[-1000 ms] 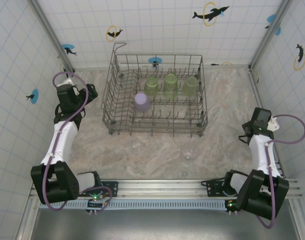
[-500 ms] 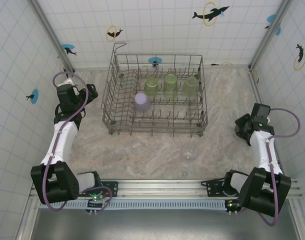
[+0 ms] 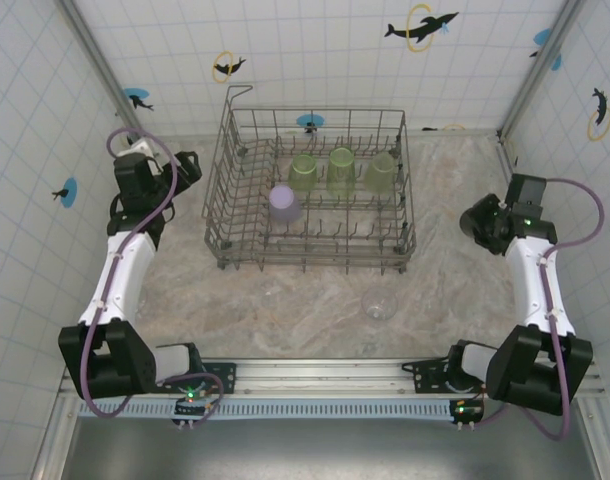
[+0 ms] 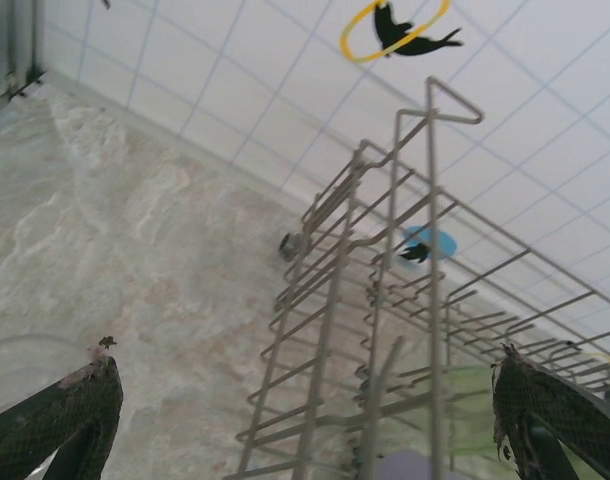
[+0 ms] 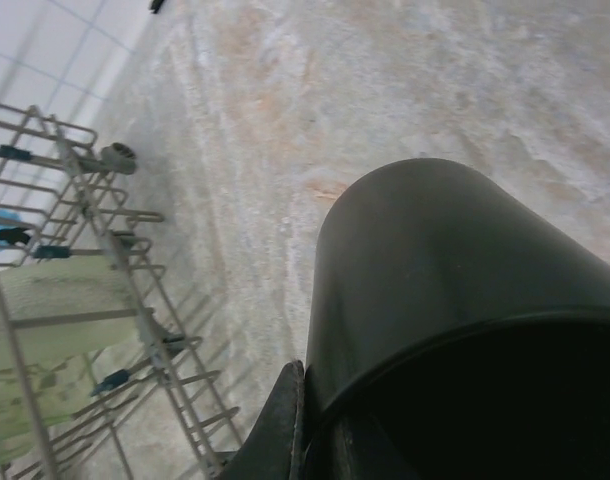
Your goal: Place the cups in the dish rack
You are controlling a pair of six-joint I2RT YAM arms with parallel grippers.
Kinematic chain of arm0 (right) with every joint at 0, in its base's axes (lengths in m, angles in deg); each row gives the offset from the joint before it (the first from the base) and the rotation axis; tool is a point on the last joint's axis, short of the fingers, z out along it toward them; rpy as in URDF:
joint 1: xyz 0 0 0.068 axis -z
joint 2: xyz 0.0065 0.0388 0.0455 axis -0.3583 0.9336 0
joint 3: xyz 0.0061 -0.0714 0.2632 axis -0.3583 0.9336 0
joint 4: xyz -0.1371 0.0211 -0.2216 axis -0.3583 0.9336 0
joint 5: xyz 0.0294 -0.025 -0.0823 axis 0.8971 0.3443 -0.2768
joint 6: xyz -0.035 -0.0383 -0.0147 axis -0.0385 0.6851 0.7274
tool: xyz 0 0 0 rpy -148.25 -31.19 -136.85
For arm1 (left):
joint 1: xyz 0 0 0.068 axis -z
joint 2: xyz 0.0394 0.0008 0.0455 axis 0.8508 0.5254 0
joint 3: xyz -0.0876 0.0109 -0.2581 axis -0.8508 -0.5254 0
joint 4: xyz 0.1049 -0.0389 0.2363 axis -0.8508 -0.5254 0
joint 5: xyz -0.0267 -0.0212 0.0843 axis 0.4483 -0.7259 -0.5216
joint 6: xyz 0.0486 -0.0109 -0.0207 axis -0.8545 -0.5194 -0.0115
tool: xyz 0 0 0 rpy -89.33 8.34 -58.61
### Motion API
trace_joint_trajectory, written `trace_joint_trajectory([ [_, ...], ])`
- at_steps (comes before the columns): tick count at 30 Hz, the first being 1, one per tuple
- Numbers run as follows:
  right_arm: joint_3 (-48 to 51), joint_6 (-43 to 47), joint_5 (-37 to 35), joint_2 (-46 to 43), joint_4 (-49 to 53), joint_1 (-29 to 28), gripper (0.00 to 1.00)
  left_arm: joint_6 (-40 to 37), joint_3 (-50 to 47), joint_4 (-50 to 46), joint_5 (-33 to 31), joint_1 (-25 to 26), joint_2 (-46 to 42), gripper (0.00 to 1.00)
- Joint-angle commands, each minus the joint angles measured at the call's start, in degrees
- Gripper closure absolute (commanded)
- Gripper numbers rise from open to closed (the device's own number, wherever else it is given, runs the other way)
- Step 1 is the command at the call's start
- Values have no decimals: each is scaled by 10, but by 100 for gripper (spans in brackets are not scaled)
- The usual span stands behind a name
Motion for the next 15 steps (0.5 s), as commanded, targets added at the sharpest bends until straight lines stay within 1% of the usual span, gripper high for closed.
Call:
trace_joint_trajectory([
  [1,-46,8,25,0,-55,-11,100,23,25,-13,25,9,3,3],
  [7,-81,5,49,1,-98,-20,100,45,39,-12,32,31,3,3],
  [12,-101,-9,79,1,-155,-29,100,59,59,-12,46,48,6,3],
  [15,-113,-17,91,3,-192,-44,100,71,71,-12,55,59,12,3],
])
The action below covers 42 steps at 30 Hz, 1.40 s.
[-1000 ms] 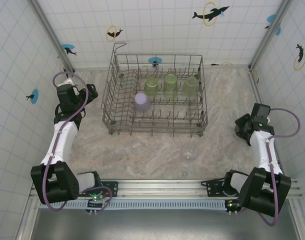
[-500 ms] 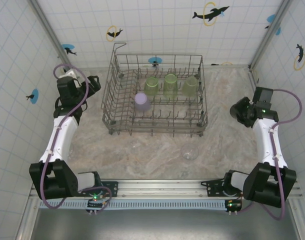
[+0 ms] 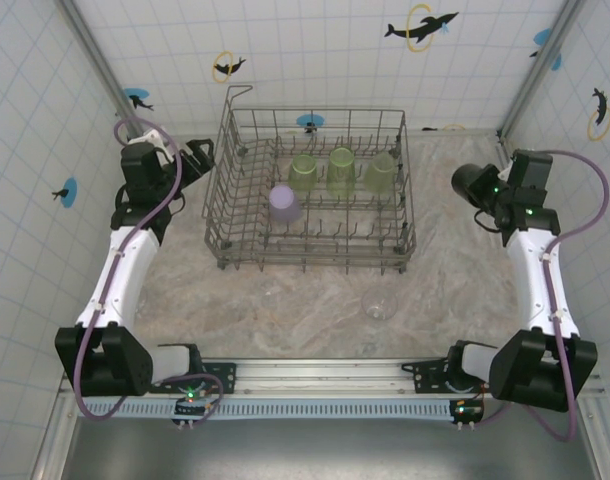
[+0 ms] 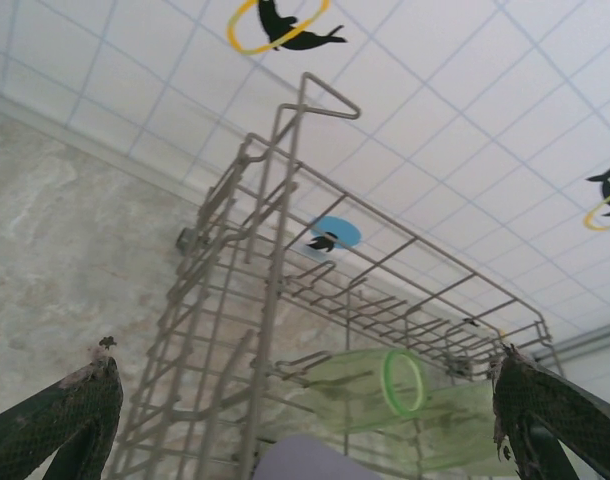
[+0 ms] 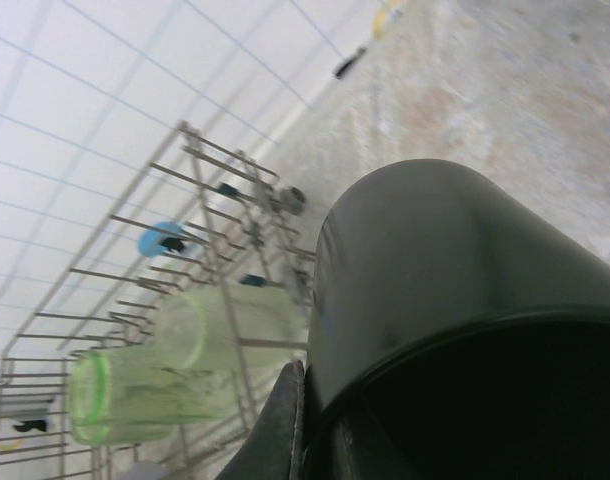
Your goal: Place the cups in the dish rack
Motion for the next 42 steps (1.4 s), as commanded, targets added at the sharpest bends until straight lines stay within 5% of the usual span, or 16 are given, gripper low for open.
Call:
trace_joint_trajectory([
  [1,-50,-6,37,-1,-111,-21,100,21,27,-1,21,12,10,3],
  [19,-55,-13,125,52,-334,-197,100,87,76,19,35,122,56,3],
  [33,24,-99,258,110,-581,-235,100,172,94,70,106,175,124,3],
  [42,22,-91,297,160,-635,-274,100,241,106,83,121,198,157,3],
])
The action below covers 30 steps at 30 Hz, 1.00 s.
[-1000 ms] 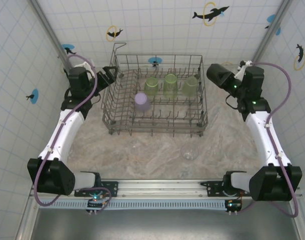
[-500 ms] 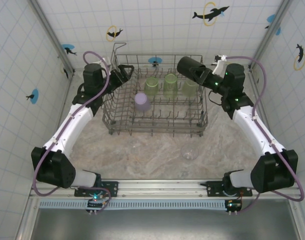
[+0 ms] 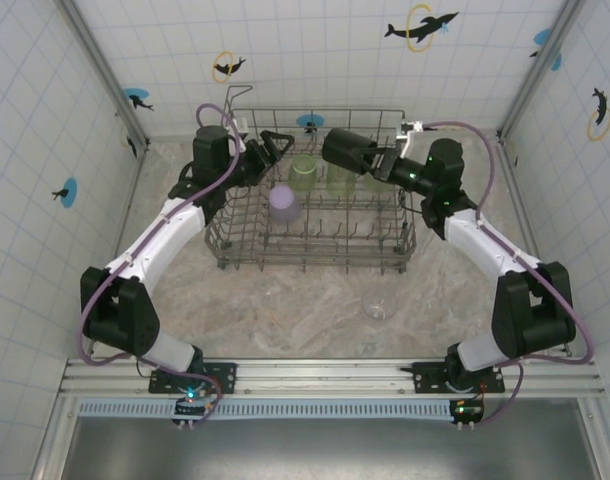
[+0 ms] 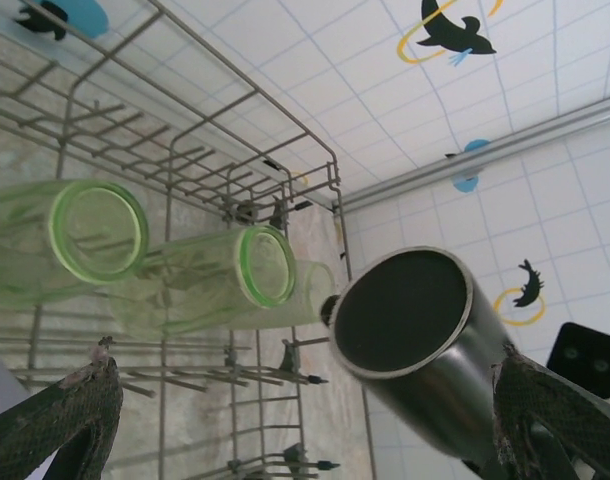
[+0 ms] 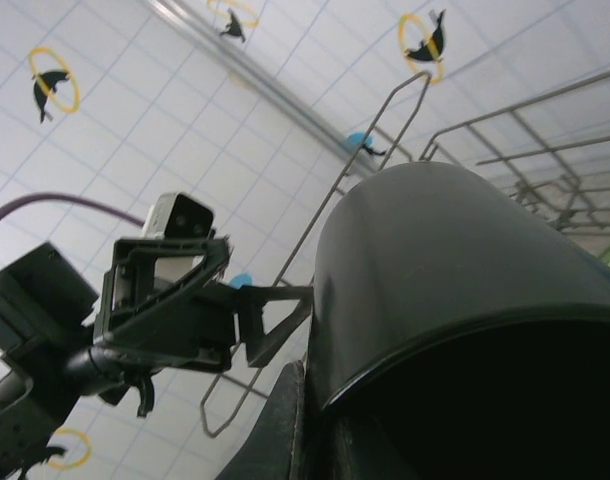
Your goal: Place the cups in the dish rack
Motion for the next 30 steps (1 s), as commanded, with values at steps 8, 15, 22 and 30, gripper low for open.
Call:
trace_joint_trajectory([
  [8,-13,44,19,14,-115,-40,100,104,23,21,3,26,16,3],
  [15,-22,104,0,18,-91,-73,100,171,1,55,9,34,9,3],
  [22,-16,149,-25,11,-99,-102,100,201,-5,65,24,57,17,3],
  [30,4,237,-93,-27,-69,-119,100,221,-21,78,38,58,25,3],
])
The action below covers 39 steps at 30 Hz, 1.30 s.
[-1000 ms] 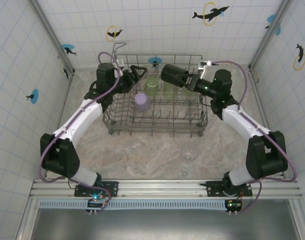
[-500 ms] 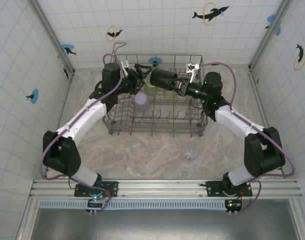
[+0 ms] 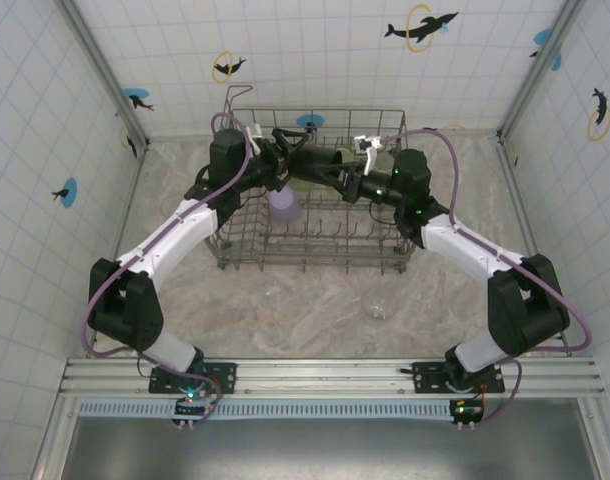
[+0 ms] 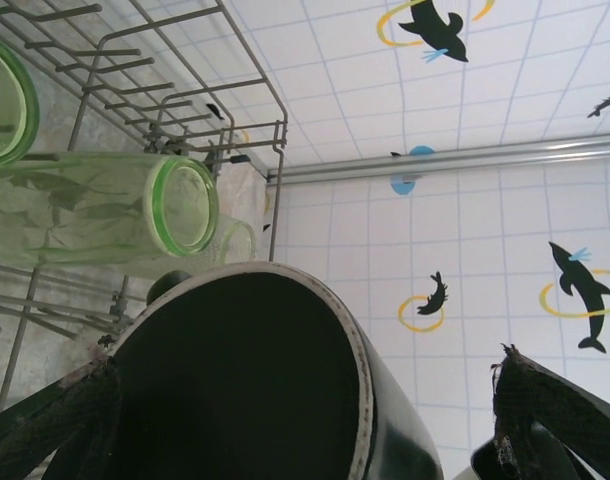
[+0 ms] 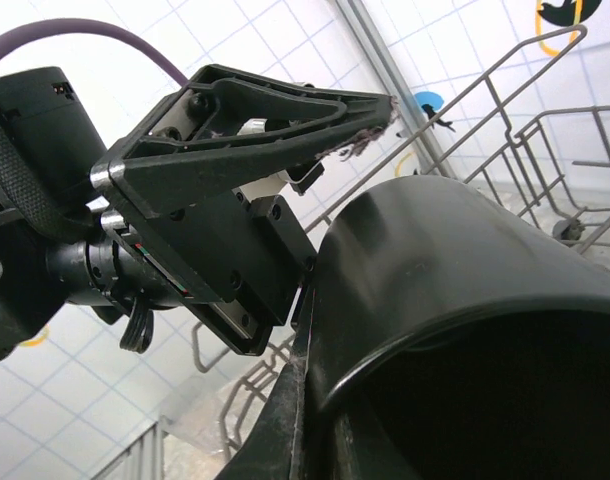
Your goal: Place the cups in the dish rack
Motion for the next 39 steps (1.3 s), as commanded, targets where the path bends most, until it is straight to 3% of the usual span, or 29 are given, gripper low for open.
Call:
trace_joint_trajectory([
  [1,7,69,-57,-50,-53,-8,100,25,-11,12,36,9,4,3],
  [10,43,115,-86,-96,-62,-8,100,29,0,17,50,9,16,3],
  [28,69,115,-75,-73,-151,-40,100,69,-14,73,95,9,23,4],
  [31,74,118,-82,-75,-151,-41,100,70,-23,85,96,9,19,13],
  [39,75,118,-91,-73,-149,-44,100,79,-34,118,108,9,21,68],
])
